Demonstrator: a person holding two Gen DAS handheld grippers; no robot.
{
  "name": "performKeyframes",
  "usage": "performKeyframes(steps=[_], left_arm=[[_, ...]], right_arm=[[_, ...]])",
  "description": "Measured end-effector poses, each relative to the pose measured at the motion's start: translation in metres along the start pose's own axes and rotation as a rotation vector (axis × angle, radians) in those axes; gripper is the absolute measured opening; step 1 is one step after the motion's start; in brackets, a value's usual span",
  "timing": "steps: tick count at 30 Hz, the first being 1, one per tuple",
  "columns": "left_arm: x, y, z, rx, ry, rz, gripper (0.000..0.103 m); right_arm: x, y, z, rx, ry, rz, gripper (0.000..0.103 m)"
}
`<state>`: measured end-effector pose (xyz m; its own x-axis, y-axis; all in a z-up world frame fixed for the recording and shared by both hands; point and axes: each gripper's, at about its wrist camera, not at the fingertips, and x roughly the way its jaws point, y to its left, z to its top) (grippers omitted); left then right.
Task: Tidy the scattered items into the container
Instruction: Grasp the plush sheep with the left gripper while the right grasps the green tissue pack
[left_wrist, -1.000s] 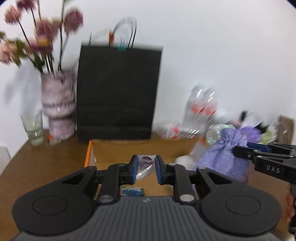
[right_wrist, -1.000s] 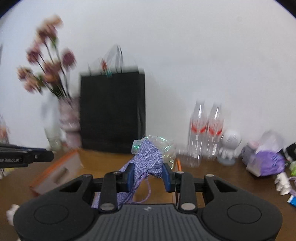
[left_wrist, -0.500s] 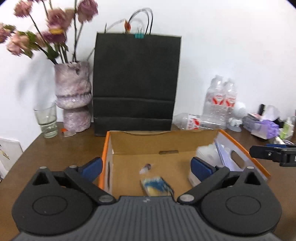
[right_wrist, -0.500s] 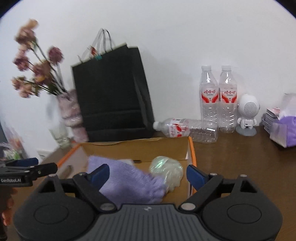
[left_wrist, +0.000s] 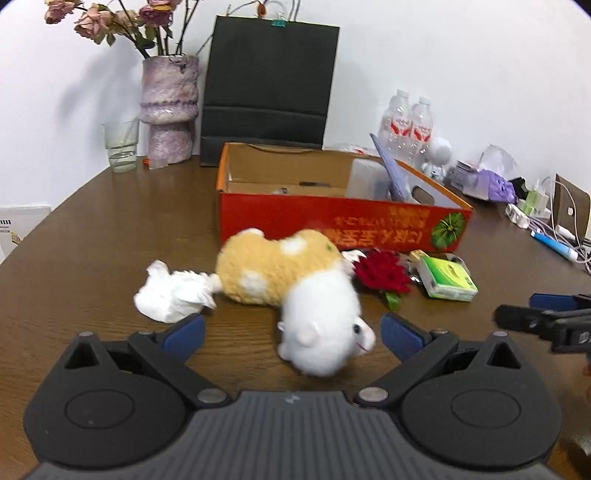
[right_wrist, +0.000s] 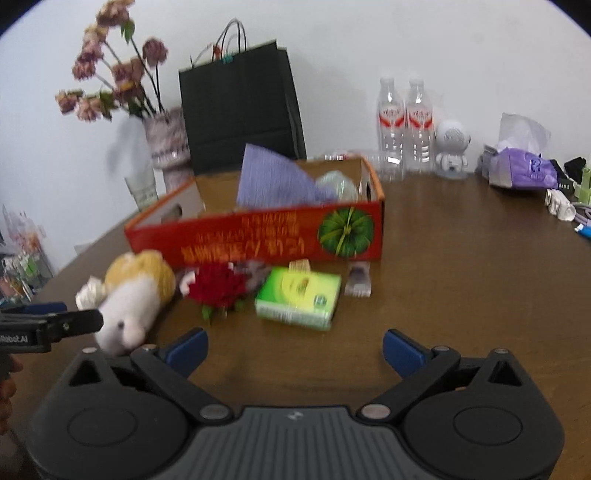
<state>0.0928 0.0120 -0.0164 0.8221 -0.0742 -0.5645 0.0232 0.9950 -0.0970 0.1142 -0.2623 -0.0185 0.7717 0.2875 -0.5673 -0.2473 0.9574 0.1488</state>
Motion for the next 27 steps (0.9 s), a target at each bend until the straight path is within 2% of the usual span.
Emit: performKeyframes(steps=[9,13,16,17,20,23,27], left_arm=[[0.04,-0.014,0.009,-0.018,0.044,0.011,0.103],[0.057,-0.011,0.011,-0.05,0.058,0.038,0.098],[0.065,-0.008,0.011,-0.08,0.066,0.042,0.087],[0.067,-0.008,0.011,-0.085,0.07,0.045,0.079],[0.067,-0.008,0.009,-0.072,0.055,0.052,0.056],[0.06,-0.007,0.008,-0.082,0.032,0.038,0.052],[0.034,-0.006,0.002,-0.092,-0.021,0.014,0.052]], right_arm=[[0.045,0.011,0.014,-0.007,0.044,-0.107,0.102],[0.074,0.009,0.026,0.018,0.069,-0.142,0.1],[0.088,0.011,0.029,0.018,0.069,-0.141,0.092],[0.09,0.011,0.029,0.023,0.071,-0.141,0.089],[0.089,0.012,0.029,0.006,0.061,-0.141,0.066],[0.079,0.009,0.027,0.036,0.035,-0.112,0.064],[0.051,0.013,0.022,0.035,-0.044,-0.097,0.064]])
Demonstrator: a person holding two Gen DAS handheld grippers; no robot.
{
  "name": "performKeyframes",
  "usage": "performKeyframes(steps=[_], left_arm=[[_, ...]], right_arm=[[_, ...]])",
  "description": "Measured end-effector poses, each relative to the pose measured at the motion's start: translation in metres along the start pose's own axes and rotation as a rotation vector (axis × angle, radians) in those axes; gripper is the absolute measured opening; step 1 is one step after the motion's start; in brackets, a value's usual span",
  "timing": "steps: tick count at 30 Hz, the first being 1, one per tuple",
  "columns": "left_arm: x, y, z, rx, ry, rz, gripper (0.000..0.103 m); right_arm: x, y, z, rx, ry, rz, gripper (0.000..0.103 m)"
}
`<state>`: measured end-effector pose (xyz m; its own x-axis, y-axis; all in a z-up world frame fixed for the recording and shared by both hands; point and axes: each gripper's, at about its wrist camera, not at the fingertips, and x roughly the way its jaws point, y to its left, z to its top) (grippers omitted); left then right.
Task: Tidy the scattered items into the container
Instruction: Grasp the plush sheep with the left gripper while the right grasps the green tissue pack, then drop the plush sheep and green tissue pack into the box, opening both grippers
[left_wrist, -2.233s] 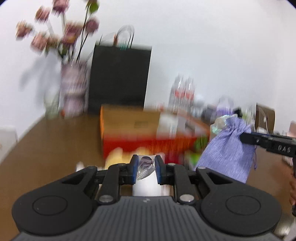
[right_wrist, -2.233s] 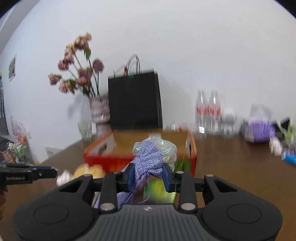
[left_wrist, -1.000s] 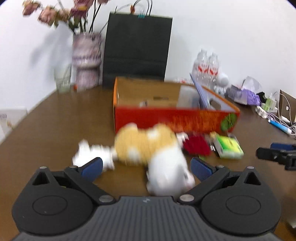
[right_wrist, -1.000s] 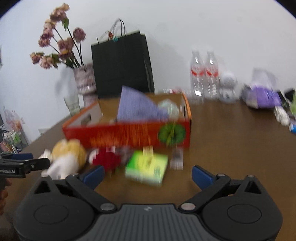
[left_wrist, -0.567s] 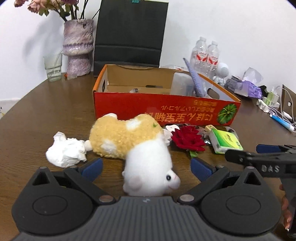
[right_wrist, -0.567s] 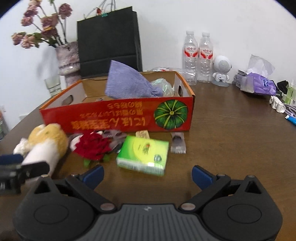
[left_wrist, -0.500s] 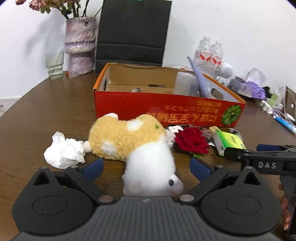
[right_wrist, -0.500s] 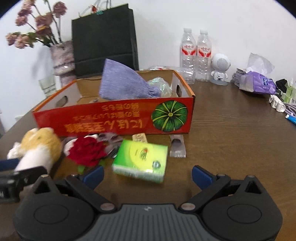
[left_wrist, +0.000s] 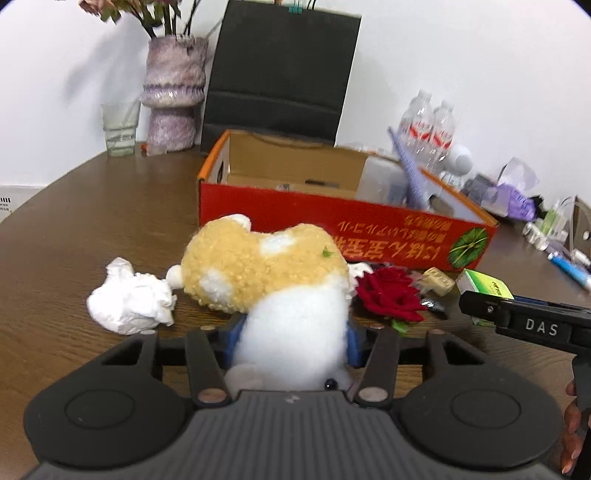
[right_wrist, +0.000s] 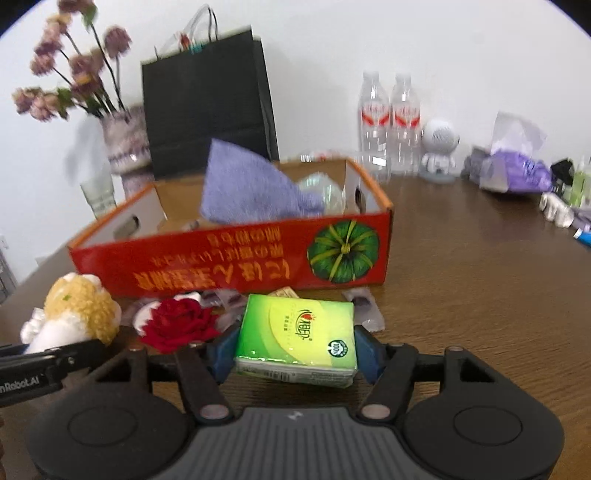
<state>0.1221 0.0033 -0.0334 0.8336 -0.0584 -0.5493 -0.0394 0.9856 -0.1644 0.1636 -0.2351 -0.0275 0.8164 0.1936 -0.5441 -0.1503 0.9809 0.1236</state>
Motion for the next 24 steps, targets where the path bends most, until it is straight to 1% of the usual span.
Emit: performKeyframes(steps=[2,5,8,12,17,19,21,22,24], left_arm=[[-0.017,0.001,-0.002,0.002,-0.015,-0.027,0.052],[-0.04,0.0,-0.006,0.017,-0.031,-0.065,0.052],[-0.056,-0.004,-0.004,0.037,-0.057,-0.083,0.052],[-0.066,-0.009,0.0,0.05,-0.087,-0.09,0.052],[-0.069,-0.014,0.003,0.071,-0.092,-0.101,0.052],[-0.067,-0.016,0.013,0.093,-0.089,-0.117,0.052],[-0.063,-0.018,0.035,0.119,-0.108,-0.127,0.052],[-0.059,-0.019,0.048,0.13,-0.123,-0.117,0.052],[-0.049,-0.022,0.074,0.149,-0.155,-0.084,0.053]], right_arm=[[-0.019,0.0,-0.005,0.005,-0.03,0.023,0.064],[-0.044,0.001,-0.012,-0.006,-0.047,0.05,0.064],[-0.061,0.002,-0.015,-0.035,-0.058,0.065,0.064],[-0.075,0.005,-0.015,-0.043,-0.08,0.074,0.064],[-0.08,0.004,-0.013,-0.044,-0.088,0.073,0.064],[-0.08,0.003,-0.006,-0.06,-0.09,0.076,0.064],[-0.076,0.003,0.013,-0.081,-0.101,0.091,0.064],[-0.073,0.003,0.025,-0.089,-0.112,0.093,0.064],[-0.064,0.004,0.051,-0.115,-0.141,0.069,0.064]])
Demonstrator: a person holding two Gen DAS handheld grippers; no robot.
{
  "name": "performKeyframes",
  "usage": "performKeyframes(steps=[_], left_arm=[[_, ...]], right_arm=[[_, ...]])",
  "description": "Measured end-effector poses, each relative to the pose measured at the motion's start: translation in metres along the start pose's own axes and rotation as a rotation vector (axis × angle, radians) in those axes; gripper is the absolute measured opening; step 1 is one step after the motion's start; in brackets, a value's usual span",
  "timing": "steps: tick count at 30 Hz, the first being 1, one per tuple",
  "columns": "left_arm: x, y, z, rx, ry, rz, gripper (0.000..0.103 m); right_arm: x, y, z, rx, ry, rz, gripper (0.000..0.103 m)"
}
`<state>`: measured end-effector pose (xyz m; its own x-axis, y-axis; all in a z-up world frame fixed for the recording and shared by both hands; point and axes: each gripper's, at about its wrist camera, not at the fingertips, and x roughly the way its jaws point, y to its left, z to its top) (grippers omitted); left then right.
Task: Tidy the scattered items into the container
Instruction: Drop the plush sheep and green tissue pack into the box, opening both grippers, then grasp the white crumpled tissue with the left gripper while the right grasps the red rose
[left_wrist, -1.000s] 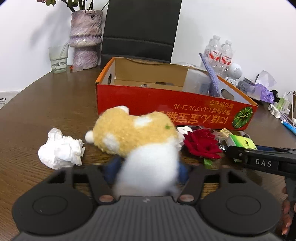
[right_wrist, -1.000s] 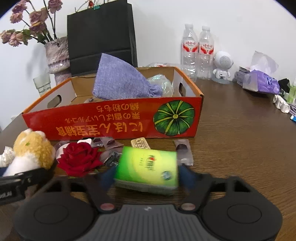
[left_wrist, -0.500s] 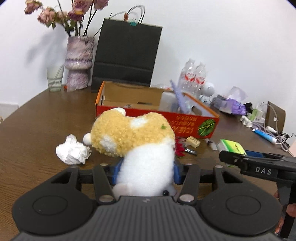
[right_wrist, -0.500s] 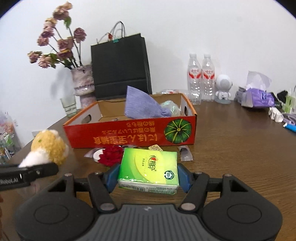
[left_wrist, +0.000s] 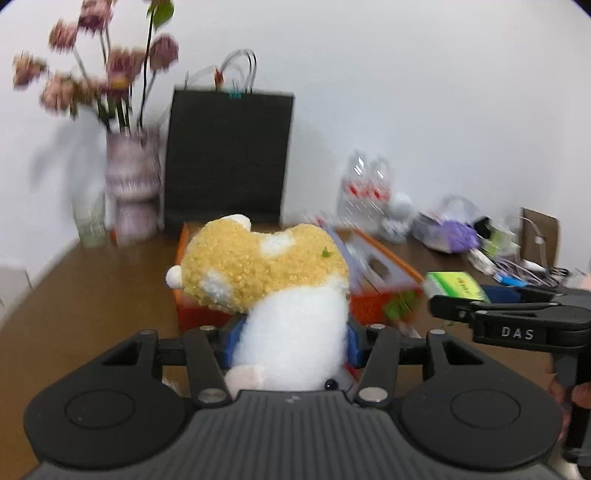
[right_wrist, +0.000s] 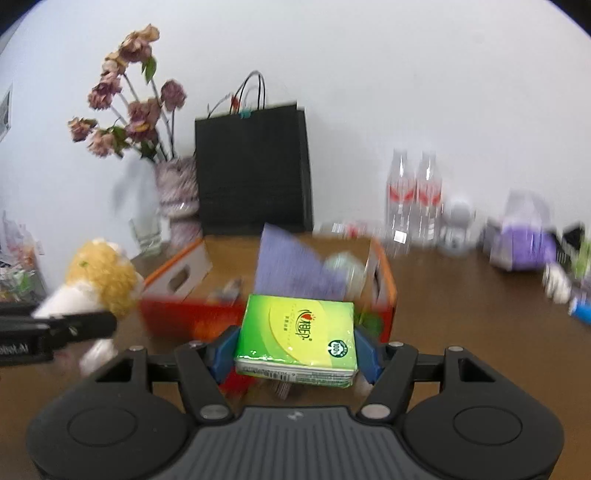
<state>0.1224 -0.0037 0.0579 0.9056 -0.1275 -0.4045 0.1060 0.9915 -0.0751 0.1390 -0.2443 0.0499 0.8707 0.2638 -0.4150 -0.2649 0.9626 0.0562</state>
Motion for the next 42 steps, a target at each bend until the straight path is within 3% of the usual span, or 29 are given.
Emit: performKeyframes(steps=[3,7,14,17,18,22,24,26,29,34,39,42], left_arm=[[0.033,0.005,0.03,-0.008,-0.007,0.022,0.053],[0.094,0.012,0.048,-0.026,0.053,0.05,0.053],[0.186,0.024,0.018,-0.041,0.195,0.082,0.055],[0.194,0.026,0.012,-0.05,0.205,0.069,0.069],[0.19,0.026,0.012,-0.042,0.195,0.06,0.08],[0.15,0.025,0.027,-0.014,0.087,0.044,0.087],[0.121,0.025,0.035,-0.01,0.015,0.051,0.101],[0.088,0.027,0.039,-0.009,-0.054,0.046,0.103],[0.041,0.034,0.035,-0.007,-0.106,0.026,0.103],[-0.001,0.053,0.002,-0.014,-0.068,0.074,0.103],[-0.014,0.076,-0.043,-0.02,0.063,0.145,0.103],[-0.014,0.088,-0.062,-0.038,0.126,0.159,0.103]], right_arm=[[0.035,-0.004,0.032,-0.019,-0.001,-0.021,0.064],[0.102,-0.008,0.055,0.006,0.063,-0.019,0.064],[0.201,-0.016,0.044,0.067,0.229,-0.002,0.064],[0.22,-0.017,0.034,0.05,0.278,-0.002,0.068],[0.223,-0.017,0.032,0.039,0.296,-0.008,0.076],[0.197,-0.017,0.039,0.056,0.242,0.025,0.088],[0.171,-0.017,0.049,0.048,0.168,0.032,0.09],[0.138,-0.016,0.054,0.049,0.096,0.045,0.091],[0.093,-0.01,0.049,0.015,0.033,0.075,0.103],[0.04,0.009,0.001,-0.044,0.043,0.113,0.103],[0.03,0.024,-0.054,-0.016,0.144,0.121,0.098],[0.033,0.035,-0.068,-0.035,0.183,0.115,0.094]])
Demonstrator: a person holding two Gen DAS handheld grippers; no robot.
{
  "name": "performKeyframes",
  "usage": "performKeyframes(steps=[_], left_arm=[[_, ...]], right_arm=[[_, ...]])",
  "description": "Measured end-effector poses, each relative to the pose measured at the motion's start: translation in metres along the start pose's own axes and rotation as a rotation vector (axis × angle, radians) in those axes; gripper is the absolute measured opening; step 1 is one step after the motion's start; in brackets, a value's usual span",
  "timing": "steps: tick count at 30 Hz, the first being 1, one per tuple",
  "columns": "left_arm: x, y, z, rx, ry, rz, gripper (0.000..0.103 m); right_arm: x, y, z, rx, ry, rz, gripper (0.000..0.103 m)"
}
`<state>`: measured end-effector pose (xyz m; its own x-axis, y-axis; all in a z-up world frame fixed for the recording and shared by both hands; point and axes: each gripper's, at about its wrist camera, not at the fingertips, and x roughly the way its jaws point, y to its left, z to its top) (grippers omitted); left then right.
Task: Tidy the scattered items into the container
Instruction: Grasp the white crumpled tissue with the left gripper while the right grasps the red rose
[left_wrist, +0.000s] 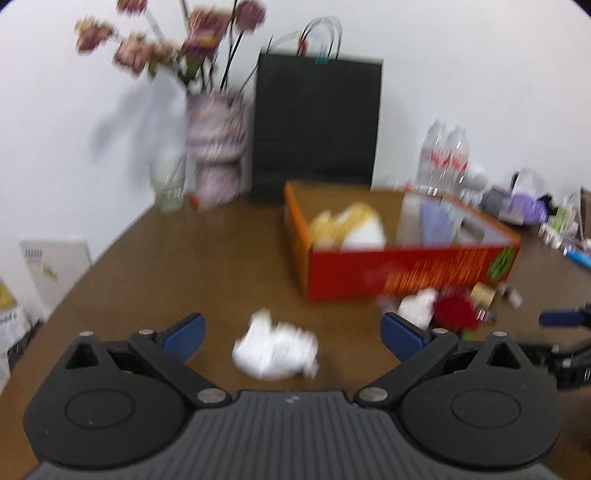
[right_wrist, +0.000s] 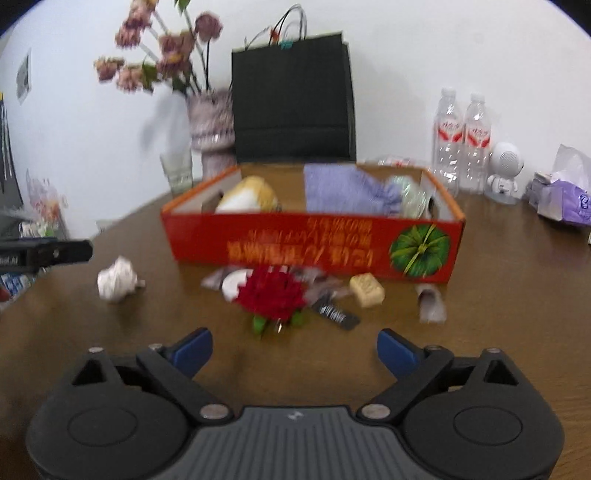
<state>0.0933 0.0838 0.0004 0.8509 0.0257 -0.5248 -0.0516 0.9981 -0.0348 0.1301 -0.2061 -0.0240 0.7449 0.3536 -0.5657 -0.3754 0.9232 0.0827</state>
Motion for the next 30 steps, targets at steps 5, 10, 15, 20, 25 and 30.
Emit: performKeyframes(steps=[5,10,15,20,25,30], left_arm=[[0.003,0.007,-0.011,0.006,0.016,-0.007,0.103],[0.035,0.003,-0.002,0.058,0.072,0.012,0.097],[0.063,0.005,-0.011,0.016,0.127,0.03,0.063],[0.059,0.007,-0.015,0.011,0.091,0.025,0.043],[0.036,0.004,-0.016,-0.007,0.0,0.041,0.042],[0.008,-0.014,-0.025,-0.006,-0.031,-0.017,0.043]], right_arm=[[0.008,0.016,0.006,-0.041,-0.022,-0.009,0.094],[0.04,0.029,0.024,-0.104,0.0,-0.051,0.09],[0.077,0.03,0.034,-0.077,0.033,-0.093,0.073],[0.079,0.029,0.026,-0.071,0.044,-0.082,0.037],[0.045,0.022,0.022,-0.033,-0.064,-0.074,0.036],[0.014,0.021,0.008,-0.024,-0.094,-0.061,0.036]])
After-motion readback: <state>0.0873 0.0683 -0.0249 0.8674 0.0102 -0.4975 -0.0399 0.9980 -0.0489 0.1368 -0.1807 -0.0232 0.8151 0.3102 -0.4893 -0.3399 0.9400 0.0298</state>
